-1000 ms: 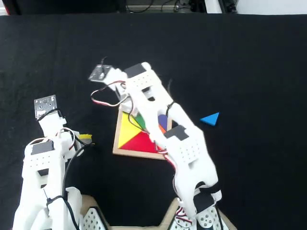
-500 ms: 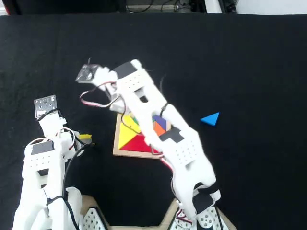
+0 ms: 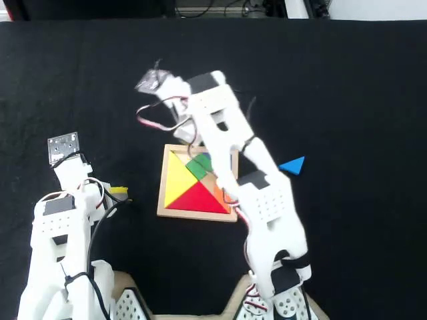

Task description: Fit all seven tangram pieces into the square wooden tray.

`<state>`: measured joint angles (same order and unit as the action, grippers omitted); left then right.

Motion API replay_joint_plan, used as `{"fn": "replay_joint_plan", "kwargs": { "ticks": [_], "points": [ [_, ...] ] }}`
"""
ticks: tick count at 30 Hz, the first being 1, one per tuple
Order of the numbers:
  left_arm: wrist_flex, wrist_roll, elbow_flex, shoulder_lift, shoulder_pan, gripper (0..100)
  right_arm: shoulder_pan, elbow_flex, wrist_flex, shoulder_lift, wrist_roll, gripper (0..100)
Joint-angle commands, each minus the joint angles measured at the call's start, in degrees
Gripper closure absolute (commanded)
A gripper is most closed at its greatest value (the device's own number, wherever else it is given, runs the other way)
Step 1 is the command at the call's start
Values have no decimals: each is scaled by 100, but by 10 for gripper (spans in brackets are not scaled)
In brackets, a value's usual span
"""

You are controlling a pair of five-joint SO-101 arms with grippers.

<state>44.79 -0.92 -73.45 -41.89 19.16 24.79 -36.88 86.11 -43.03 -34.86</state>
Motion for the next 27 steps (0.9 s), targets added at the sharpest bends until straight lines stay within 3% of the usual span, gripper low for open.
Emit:
{"fn": "replay_joint_plan", "kwargs": {
  "ticks": [1,6,14,27],
  "points": [
    [18,70,13,-44,-48,668,-325,-295,264,48,114,940],
    [18,70,13,-44,-66,668,-325,-207,325,48,-633,732],
    [18,70,13,-44,-40,668,396,-57,334,40,-1108,806],
    [18,70,13,-44,-40,668,360,-136,325,-470,-1574,811]
  ]
}}
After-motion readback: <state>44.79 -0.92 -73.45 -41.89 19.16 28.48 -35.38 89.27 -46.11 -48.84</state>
